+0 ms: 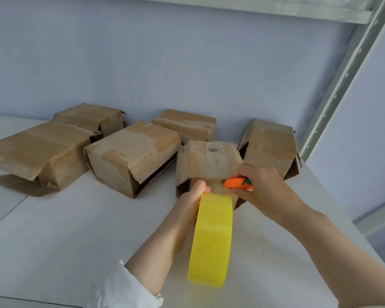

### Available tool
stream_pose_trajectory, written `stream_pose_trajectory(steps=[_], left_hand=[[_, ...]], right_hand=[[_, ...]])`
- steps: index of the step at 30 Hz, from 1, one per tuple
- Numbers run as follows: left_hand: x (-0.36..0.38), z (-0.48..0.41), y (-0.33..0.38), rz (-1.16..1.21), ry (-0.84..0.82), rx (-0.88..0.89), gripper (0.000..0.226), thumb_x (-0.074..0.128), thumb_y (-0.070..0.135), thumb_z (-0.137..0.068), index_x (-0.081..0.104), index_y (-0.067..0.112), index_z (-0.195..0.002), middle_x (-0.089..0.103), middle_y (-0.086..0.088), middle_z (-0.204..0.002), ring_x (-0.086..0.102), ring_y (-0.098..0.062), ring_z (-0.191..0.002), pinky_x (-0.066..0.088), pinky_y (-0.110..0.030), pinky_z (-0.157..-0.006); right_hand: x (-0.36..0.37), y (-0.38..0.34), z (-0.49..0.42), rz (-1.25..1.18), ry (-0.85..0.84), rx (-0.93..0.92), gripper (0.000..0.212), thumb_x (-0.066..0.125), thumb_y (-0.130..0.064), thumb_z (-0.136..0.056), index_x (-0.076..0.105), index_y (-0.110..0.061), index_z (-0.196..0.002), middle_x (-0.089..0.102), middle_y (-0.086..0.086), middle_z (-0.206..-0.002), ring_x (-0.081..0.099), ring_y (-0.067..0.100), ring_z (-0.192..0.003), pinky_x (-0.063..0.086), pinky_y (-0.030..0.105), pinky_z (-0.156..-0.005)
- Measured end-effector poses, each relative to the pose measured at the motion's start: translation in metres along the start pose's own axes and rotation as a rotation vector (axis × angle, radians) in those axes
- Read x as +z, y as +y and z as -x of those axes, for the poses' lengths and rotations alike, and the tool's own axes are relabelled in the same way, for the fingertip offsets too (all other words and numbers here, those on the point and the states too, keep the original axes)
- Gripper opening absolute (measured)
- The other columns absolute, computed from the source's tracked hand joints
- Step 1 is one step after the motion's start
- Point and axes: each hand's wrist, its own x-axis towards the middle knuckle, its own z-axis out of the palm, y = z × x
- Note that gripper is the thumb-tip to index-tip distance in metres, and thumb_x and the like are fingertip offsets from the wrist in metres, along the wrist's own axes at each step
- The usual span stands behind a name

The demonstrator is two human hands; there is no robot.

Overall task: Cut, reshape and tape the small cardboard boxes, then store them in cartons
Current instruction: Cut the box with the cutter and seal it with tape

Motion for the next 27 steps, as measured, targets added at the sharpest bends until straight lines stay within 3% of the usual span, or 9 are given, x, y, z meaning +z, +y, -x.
stream_pose_trajectory(steps=[3, 6, 9, 12, 15, 17, 19, 22, 27], left_hand=[[0.000, -0.007, 0.009, -0.092, 0.043, -0.023, 0.040, 0.015, 0.007, -0.102, 0.015, -0.012, -0.137, 0.017, -0.018, -0.152, 0.022, -0.024, -0.140, 0.022, -0.021, -0.093], [0.002, -0.005, 0.003, -0.314, 0.020, -0.005, 0.041, 0.018, 0.008, -0.102, 0.032, -0.024, -0.122, 0.019, -0.018, -0.152, 0.022, -0.024, -0.140, 0.018, -0.020, -0.095], [0.002, 0.004, 0.008, -0.213, 0.052, -0.072, 0.041, 0.019, 0.009, -0.102, 0.015, -0.011, -0.138, 0.019, -0.018, -0.152, 0.022, -0.025, -0.140, 0.022, -0.021, -0.095], [0.003, 0.005, 0.009, -0.225, 0.075, -0.069, 0.040, 0.018, 0.009, -0.102, 0.016, -0.008, -0.138, 0.020, -0.017, -0.152, 0.023, -0.024, -0.139, 0.025, -0.022, -0.090], [0.006, 0.009, 0.008, -0.146, 0.112, -0.133, 0.041, 0.020, 0.009, -0.102, 0.015, -0.010, -0.137, 0.018, -0.019, -0.152, 0.023, -0.026, -0.140, 0.018, -0.021, -0.096], [0.006, 0.008, 0.008, -0.042, 0.125, -0.174, 0.042, 0.020, 0.009, -0.102, 0.009, -0.010, -0.138, 0.016, -0.020, -0.153, 0.021, -0.027, -0.140, 0.017, -0.021, -0.098], [0.006, 0.008, 0.010, 0.013, 0.117, -0.192, 0.043, 0.019, 0.009, -0.102, 0.008, -0.009, -0.139, 0.016, -0.019, -0.153, 0.021, -0.026, -0.140, 0.017, -0.021, -0.099], [0.010, 0.008, 0.008, 0.161, 0.152, -0.231, 0.042, 0.018, 0.008, -0.102, 0.009, -0.010, -0.138, 0.015, -0.020, -0.153, 0.021, -0.026, -0.140, 0.017, -0.021, -0.095], [0.009, 0.008, 0.010, 0.213, 0.159, -0.228, 0.042, 0.018, 0.009, -0.102, 0.010, -0.009, -0.138, 0.016, -0.019, -0.153, 0.021, -0.026, -0.140, 0.017, -0.021, -0.095]], right_hand=[[-0.004, 0.002, 0.003, -0.012, 0.004, 0.004, 0.018, 0.078, -0.010, -0.073, 0.071, -0.010, -0.090, 0.059, -0.003, -0.086, 0.054, 0.008, -0.075, 0.037, 0.008, -0.066], [0.002, 0.001, 0.002, 0.074, -0.043, 0.019, 0.017, 0.075, -0.011, -0.076, 0.070, -0.010, -0.092, 0.060, 0.002, -0.092, 0.057, 0.017, -0.083, 0.038, 0.016, -0.068], [-0.001, 0.009, 0.004, 0.148, -0.149, 0.073, 0.012, 0.072, -0.016, -0.080, 0.069, -0.017, -0.091, 0.060, -0.003, -0.091, 0.056, 0.014, -0.087, 0.038, 0.018, -0.072], [-0.017, 0.011, 0.008, -0.146, 0.029, 0.147, 0.015, 0.069, -0.020, -0.081, 0.060, -0.030, -0.087, 0.058, -0.016, -0.081, 0.056, -0.002, -0.074, 0.039, 0.011, -0.065], [-0.026, 0.005, -0.001, -0.373, 0.123, 0.142, 0.033, 0.061, -0.013, -0.088, 0.048, -0.042, -0.095, 0.060, -0.015, -0.093, 0.058, -0.003, -0.070, 0.044, 0.009, -0.063], [-0.021, 0.001, -0.010, -0.306, 0.093, 0.036, 0.042, 0.056, -0.007, -0.091, 0.048, -0.045, -0.105, 0.059, -0.015, -0.098, 0.059, -0.003, -0.078, 0.042, 0.007, -0.069], [-0.011, 0.001, -0.019, -0.109, 0.028, -0.044, 0.030, 0.062, -0.016, -0.089, 0.058, -0.036, -0.110, 0.054, -0.011, -0.105, 0.051, -0.003, -0.086, 0.039, 0.013, -0.077], [0.004, 0.005, -0.030, 0.142, -0.104, -0.043, 0.039, 0.071, -0.039, -0.079, 0.061, -0.029, -0.116, 0.047, -0.002, -0.118, 0.043, 0.007, -0.094, 0.034, 0.020, -0.078], [0.016, 0.007, -0.037, 0.217, -0.086, -0.021, 0.040, 0.069, -0.038, -0.080, 0.059, -0.027, -0.117, 0.044, 0.002, -0.123, 0.046, 0.019, -0.110, 0.039, 0.026, -0.086]])
